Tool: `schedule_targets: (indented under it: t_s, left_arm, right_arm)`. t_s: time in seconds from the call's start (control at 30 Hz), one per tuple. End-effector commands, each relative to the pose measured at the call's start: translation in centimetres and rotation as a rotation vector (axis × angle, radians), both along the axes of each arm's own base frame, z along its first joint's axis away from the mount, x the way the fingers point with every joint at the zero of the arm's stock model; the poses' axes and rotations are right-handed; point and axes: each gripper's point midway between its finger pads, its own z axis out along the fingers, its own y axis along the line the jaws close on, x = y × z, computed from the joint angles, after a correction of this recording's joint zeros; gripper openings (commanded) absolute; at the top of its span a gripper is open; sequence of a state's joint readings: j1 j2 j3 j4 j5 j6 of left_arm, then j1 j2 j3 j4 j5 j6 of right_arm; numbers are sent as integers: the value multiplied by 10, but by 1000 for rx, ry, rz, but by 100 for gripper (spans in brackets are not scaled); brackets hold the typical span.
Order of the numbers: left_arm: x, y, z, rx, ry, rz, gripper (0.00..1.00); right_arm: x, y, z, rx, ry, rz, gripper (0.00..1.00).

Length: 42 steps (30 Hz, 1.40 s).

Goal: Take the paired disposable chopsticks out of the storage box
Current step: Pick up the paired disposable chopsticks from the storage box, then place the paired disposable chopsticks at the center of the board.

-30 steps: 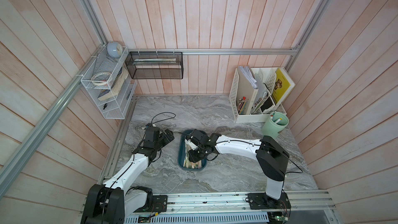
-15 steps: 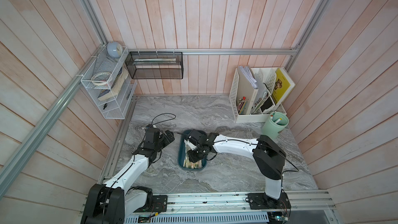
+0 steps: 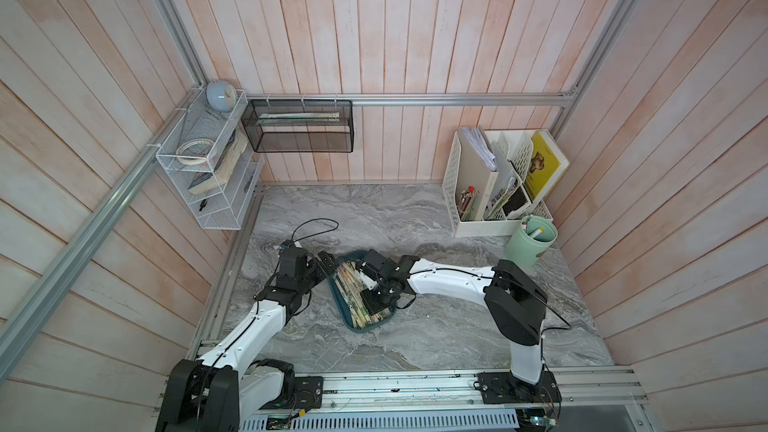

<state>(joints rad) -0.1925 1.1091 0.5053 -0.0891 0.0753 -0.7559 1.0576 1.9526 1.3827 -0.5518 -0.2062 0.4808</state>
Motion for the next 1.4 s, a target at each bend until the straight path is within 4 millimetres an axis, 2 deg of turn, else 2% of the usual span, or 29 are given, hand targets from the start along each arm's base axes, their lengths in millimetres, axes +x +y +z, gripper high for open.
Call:
schedule_targets:
  t_s: [0.0, 0.43, 0.6, 0.7, 0.77, 0.87, 0.93, 1.03, 1.2, 1.37]
  left_arm:
    - [1, -1, 4, -15, -17, -6, 100]
    - [4, -2, 9, -12, -18, -10, 100]
    - [5, -1, 13, -6, -21, -4, 100]
    - [6, -1, 16, -5, -23, -5, 100]
    - [6, -1, 18, -4, -23, -5, 100]
    - [4, -2, 18, -6, -13, -16, 100]
    - [2, -4, 19, -10, -8, -27, 100]
    - [-1, -7, 19, -18, 2, -44, 100]
    - [-8, -14, 23, -34, 8, -75, 100]
    - [-13, -26, 19, -33, 25, -103, 100]
  right_arm:
    - [3, 1, 17, 7, -30, 0, 0]
    - [13, 9, 60, 117, -53, -28, 0]
    - [26, 2, 73, 159, -55, -73, 0]
    - [39, -10, 82, 180, -67, -115, 0]
    - [50, -22, 87, 187, -82, -149, 0]
    - [70, -51, 88, 179, -109, -224, 0]
    - [82, -74, 84, 173, -117, -281, 0]
    - [96, -112, 67, 144, -113, -367, 0]
    - [103, -166, 37, 55, -119, -460, 0]
    - [94, -200, 9, -10, -91, -527, 0]
